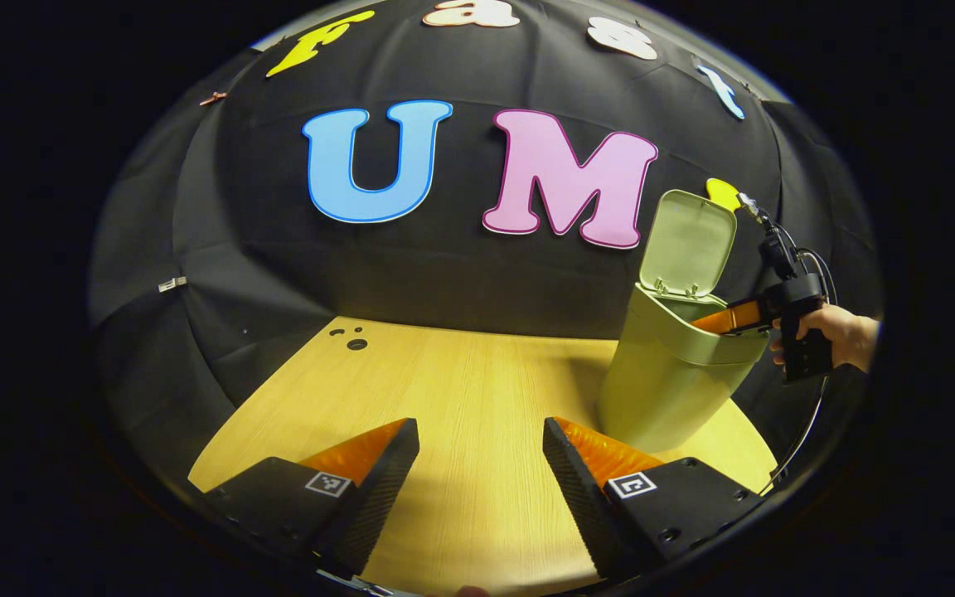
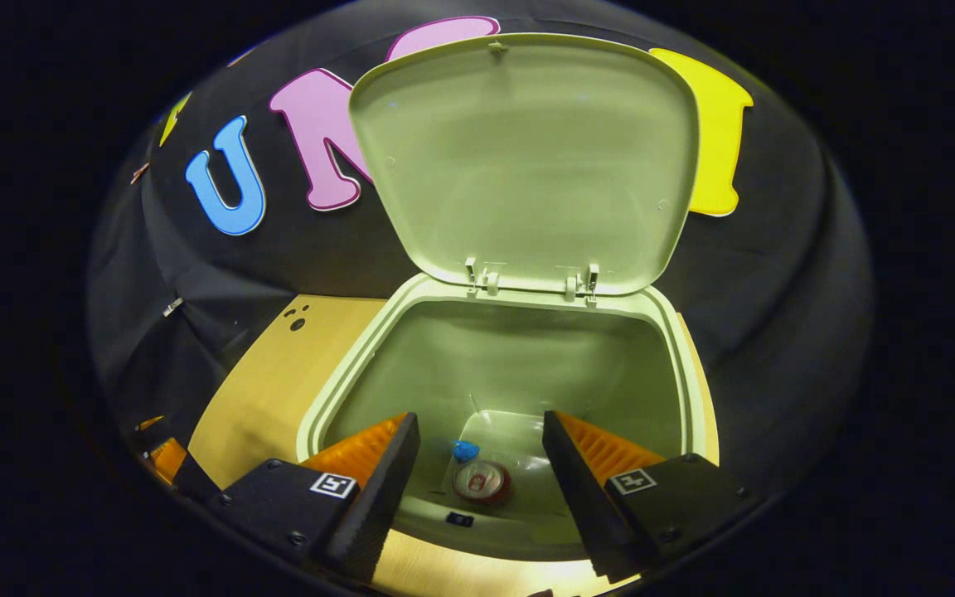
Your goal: Press the lid of the desktop garbage bin to open it, pick up the crumpled paper on the desktop and throw it into the bin, then pick up the pop can on the desktop and drop it into the bin, and finally close the garbage bin lid.
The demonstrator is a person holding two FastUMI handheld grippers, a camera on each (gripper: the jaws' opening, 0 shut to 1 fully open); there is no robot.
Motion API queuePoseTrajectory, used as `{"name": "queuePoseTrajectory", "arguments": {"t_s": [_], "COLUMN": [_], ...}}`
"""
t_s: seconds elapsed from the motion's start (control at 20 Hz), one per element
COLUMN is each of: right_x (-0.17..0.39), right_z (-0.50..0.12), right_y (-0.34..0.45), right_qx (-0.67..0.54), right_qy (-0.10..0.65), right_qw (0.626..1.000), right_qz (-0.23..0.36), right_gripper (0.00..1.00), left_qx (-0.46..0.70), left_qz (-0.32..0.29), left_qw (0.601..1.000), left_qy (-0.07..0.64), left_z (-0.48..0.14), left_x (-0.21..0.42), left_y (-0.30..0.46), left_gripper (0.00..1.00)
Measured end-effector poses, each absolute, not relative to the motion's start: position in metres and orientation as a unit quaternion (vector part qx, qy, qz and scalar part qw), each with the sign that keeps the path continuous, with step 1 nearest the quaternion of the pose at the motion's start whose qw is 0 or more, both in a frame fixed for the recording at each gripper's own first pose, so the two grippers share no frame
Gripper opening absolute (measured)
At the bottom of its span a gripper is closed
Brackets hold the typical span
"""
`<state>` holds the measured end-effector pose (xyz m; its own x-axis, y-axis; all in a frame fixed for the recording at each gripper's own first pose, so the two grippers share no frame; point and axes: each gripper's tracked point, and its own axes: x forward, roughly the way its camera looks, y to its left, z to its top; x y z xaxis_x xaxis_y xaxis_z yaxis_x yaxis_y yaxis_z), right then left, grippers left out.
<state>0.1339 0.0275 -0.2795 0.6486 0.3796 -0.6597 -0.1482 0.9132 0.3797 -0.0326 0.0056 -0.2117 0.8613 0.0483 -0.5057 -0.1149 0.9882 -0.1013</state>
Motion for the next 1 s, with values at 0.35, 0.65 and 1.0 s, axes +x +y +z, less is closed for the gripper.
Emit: {"name": "queuePoseTrajectory", "arguments": {"t_s": [0.35, 0.65, 1.0], "right_x": [0.140, 0.146, 0.159], "right_z": [-0.226, -0.141, -0.051], "right_y": [0.002, -0.046, -0.066], "right_qx": [0.195, 0.155, 0.094], "right_qy": [0.311, 0.184, 0.088], "right_qw": [0.925, 0.968, 0.990], "right_qz": [0.104, 0.064, 0.063], "right_gripper": [0.99, 0.99, 0.98], "left_qx": [-0.059, -0.059, -0.057], "left_qz": [0.042, 0.039, 0.025], "left_qw": [0.963, 0.963, 0.964], "left_qy": [0.259, 0.259, 0.260], "left_z": [-0.209, -0.210, -0.211], "left_x": [-0.034, -0.030, -0.023], "left_y": [0.007, 0.006, 0.000], "left_gripper": [0.96, 0.96, 0.96]}}
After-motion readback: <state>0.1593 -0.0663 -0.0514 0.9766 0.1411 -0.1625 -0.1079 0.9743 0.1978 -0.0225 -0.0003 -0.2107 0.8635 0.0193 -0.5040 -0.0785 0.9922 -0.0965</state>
